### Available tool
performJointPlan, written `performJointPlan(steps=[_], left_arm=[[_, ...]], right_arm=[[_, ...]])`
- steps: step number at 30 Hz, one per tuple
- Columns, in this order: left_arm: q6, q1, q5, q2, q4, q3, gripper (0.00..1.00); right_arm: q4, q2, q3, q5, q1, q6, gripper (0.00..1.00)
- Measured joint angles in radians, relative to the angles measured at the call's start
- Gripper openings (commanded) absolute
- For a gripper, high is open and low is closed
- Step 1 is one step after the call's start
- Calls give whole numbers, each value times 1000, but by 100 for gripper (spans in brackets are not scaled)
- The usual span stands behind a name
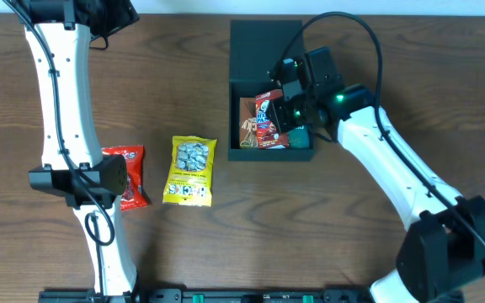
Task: Pack container
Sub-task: 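Push the Hello Panda box upright with the right gripper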
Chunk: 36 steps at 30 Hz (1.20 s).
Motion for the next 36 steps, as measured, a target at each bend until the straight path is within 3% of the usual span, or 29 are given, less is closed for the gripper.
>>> performJointPlan(steps=[14,36], left_arm=[[10,0,0,0,2,0,84],[28,-82,19,0,2,0,84]], right_arm=[[14,130,0,66,50,44,2],[-60,130,5,181,-27,43,1]])
